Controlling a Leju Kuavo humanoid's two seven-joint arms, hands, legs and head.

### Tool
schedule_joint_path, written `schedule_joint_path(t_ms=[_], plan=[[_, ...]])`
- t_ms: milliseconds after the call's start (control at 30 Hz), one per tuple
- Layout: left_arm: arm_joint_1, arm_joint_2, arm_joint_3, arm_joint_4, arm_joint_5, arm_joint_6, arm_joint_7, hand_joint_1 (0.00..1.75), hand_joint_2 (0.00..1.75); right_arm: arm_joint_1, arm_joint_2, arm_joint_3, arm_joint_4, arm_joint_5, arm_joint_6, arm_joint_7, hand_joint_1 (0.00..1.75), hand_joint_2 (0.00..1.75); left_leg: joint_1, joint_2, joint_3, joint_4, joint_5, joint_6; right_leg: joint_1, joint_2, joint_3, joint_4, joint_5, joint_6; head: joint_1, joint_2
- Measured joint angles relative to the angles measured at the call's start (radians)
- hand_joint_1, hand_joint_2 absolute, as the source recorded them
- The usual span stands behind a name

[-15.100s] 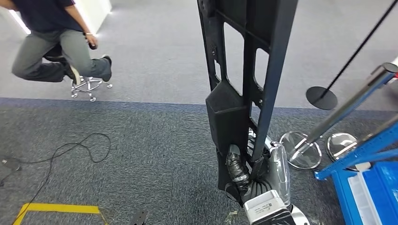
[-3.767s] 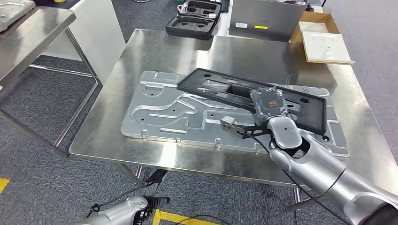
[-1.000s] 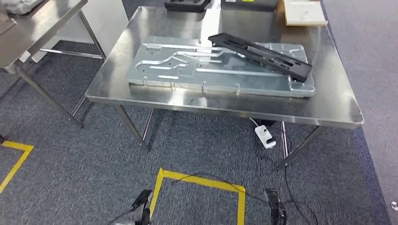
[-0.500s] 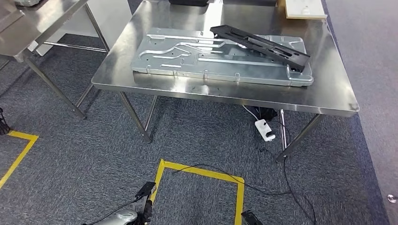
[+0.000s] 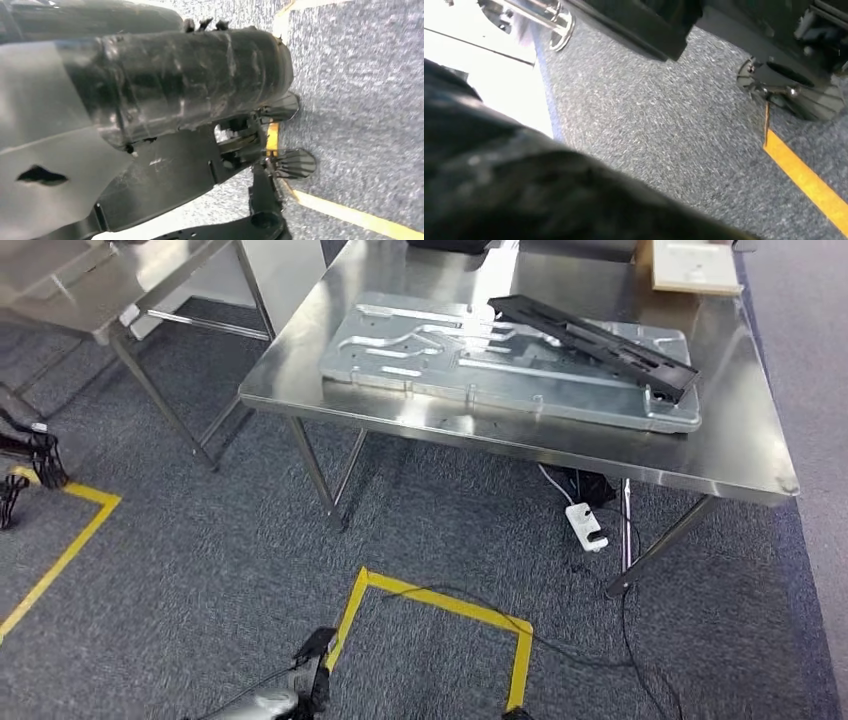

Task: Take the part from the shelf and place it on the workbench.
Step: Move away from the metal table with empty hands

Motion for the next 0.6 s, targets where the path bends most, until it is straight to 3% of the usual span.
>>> schedule_joint_path(t_ms=[67,133,200,267,300,333,400,467,533,600], plan=[[0.001,0.0,0.0,0.0,0.0,0.001,0.0,0.0,0.0,-0.001,0.0,0.004,0.003,0.0,0.002,0.001,0.0,0.0,0.002,-0.013,-0.003,-0.012,0.01,0.014,0.0,-0.002,0.0,0.0,0.0,0.011,0.001,0.0],[0.001,0.0,0.0,0.0,0.0,0.003,0.0,0.0,0.0,-0.002,0.0,0.007,0.005,0.0,0.002,0.002,0.0,0.0,0.008,-0.026,-0.004,-0.025,0.024,0.031,0.0,0.027,-0.02,0.045,-0.038,0.017,0.002,0.0],[-0.001,-0.002,0.0,0.0,0.0,0.003,-0.001,0.0,0.0,-0.001,0.0,0.007,0.009,0.0,0.004,0.007,0.0,0.0,0.009,-0.04,-0.01,-0.027,0.032,0.041,0.001,0.06,-0.07,0.164,-0.105,0.017,0.003,0.0],[0.002,-0.004,0.0,0.0,0.0,0.003,-0.002,0.0,0.0,0.002,-0.001,0.008,0.013,-0.001,0.007,0.015,0.0,0.0,0.007,-0.059,-0.019,-0.023,0.037,0.044,0.004,0.069,-0.109,0.261,-0.136,0.016,0.003,0.0],[0.003,-0.005,0.0,0.0,0.001,0.003,-0.002,0.0,0.0,0.003,-0.002,0.008,0.014,-0.001,0.009,0.018,0.0,0.0,0.006,-0.07,-0.024,-0.019,0.038,0.044,0.004,0.07,-0.106,0.261,-0.126,0.014,0.003,0.0],[0.004,-0.005,0.0,0.0,0.001,0.003,-0.002,0.0,0.0,0.003,-0.003,0.008,0.015,-0.001,0.011,0.019,0.0,0.0,0.006,-0.081,-0.028,-0.014,0.039,0.043,0.004,0.074,-0.083,0.221,-0.099,0.013,0.003,0.0],[0.005,-0.006,0.0,0.0,0.002,0.003,-0.004,0.0,0.0,0.003,-0.007,0.008,0.017,-0.001,0.014,0.019,0.0,0.0,0.005,-0.101,-0.039,0.001,0.038,0.039,0.002,0.105,-0.017,0.09,-0.046,0.009,0.004,0.0],[0.004,-0.006,0.0,0.0,0.005,0.003,-0.006,0.0,0.0,0.003,-0.009,0.009,0.018,0.0,0.016,0.019,0.0,0.0,0.004,-0.12,-0.055,0.015,0.039,0.029,-0.001,0.135,0.018,0.017,-0.03,0.005,0.003,0.0],[0.007,-0.005,0.0,0.0,0.009,0.005,-0.008,0.0,0.0,0.004,-0.009,0.011,0.019,0.003,0.018,0.017,0.0,0.0,0.006,-0.138,-0.065,0.017,0.046,0.016,0.001,0.128,0.018,0.012,-0.029,-0.001,0.002,0.0],[0.014,-0.002,0.0,0.0,0.016,0.009,-0.008,0.0,0.0,0.002,-0.009,0.017,0.021,0.013,0.021,0.016,0.0,0.0,0.008,-0.127,-0.076,0.028,0.038,0.004,-0.001,0.108,0.018,0.005,-0.021,-0.012,0.0,0.0]])
